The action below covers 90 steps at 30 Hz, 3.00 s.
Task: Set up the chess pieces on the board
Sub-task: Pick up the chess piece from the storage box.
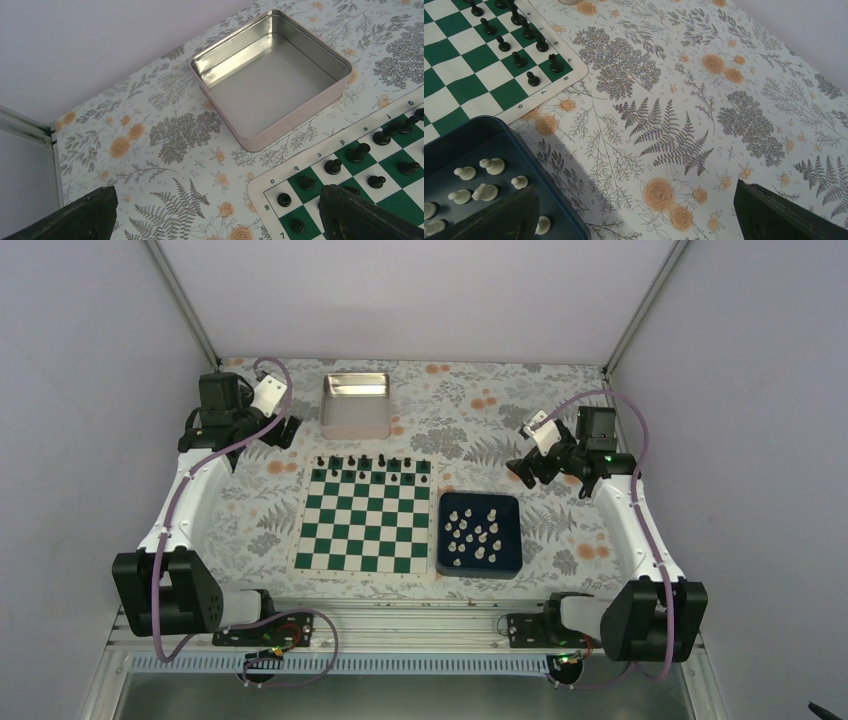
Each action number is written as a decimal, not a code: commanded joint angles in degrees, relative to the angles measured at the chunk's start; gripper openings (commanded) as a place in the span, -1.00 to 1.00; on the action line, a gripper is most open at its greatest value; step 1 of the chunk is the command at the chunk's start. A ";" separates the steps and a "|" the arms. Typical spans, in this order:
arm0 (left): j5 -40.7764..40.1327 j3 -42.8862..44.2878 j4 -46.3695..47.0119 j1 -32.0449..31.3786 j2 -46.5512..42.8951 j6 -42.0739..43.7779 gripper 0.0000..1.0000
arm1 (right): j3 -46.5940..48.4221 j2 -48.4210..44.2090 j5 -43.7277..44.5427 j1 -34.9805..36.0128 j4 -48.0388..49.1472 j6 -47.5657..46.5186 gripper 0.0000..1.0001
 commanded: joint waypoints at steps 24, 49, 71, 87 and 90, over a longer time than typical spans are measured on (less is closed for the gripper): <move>3.89 2.86 0.29 0.36 2.96 0.45 1.00 | 2.38 2.42 5.51 12.47 -22.82 -7.34 0.31; 3.58 2.92 0.92 0.36 4.98 -0.33 1.00 | -2.41 15.39 17.05 20.36 -14.49 1.00 -0.35; 2.95 1.61 2.24 0.45 5.64 0.27 1.00 | -4.79 19.03 18.99 21.14 -9.60 3.13 -0.37; 4.15 3.32 1.34 0.67 7.52 0.87 1.00 | -6.11 20.44 20.27 21.59 -7.73 3.90 -0.74; 4.20 2.87 1.53 0.71 7.70 0.88 1.00 | -5.21 19.95 20.82 21.59 -8.42 3.95 -0.84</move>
